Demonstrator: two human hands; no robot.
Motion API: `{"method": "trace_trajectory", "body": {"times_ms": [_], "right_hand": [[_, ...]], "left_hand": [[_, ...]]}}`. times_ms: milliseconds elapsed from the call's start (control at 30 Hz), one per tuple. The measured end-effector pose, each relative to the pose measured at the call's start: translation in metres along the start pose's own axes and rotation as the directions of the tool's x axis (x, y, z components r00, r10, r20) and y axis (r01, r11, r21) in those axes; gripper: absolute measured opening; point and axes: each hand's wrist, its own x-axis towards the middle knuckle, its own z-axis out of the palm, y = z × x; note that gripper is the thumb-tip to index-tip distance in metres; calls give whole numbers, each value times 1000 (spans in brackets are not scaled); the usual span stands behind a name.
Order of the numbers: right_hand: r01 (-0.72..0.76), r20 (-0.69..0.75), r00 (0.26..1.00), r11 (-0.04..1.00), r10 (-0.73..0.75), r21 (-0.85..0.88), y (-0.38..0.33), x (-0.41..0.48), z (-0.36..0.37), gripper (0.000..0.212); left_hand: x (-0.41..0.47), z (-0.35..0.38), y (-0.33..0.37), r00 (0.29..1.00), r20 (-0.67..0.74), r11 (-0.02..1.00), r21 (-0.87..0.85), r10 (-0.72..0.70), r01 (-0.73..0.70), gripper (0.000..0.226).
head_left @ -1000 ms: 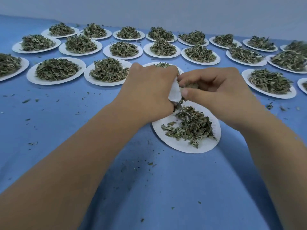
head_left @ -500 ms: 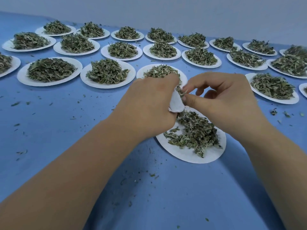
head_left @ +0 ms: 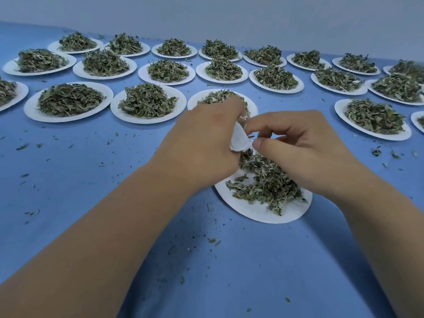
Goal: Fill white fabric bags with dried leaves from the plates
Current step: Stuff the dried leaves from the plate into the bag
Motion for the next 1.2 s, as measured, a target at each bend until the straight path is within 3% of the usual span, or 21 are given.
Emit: {"method": "trace_trajectory", "body": {"times_ms": [133,267,333,467,633,800,933,1067,1133,1200], "right_hand": [[26,110,994,999,-28,24,-6,-1,0,30],[9,-83,997,999,-5,37,-3,-2,-3,34],[4,-105,994,999,2,52,-5,-2,-4,41],[25,133,991,1000,-25,0,-10,-3,2,46],[43,-76,996,998,-39,49,-8,-2,-6,48],[91,119,989,993,-83,-70,-7,-5,2,42],[124,40,992,982,-119,-141,-4,-3,1,34],[136,-50,988,982,-144,-128,-2,-3,4,26],[140,-149,976,984,-157,-113,-1,-2,3,26],[148,-231,958,984,-168,-104,-1,-1,2,30]], "left_hand": [[-1,-1,5,1000,6,999,-34,30,-29,36],[-1,-4,2,1000,0,999,-32,10,-10,38],[0,-6,0,1000,-15,999,-43,17,-17,38],[-2,-4,4,996,-59,993,-97,65,-71,32],[-1,-5,2,997,-64,993,-105,49,-55,41],[-3,-2,4,994,-9,973,-203,112,-111,54],[-1,-6,0,994,53,955,-288,91,-73,84],[-2,-10,-2,992,113,926,-377,53,-7,98],[-2,-15,-9,989,143,942,-327,-26,72,97],[0,-19,-17,980,148,968,-193,-132,159,76]]}}
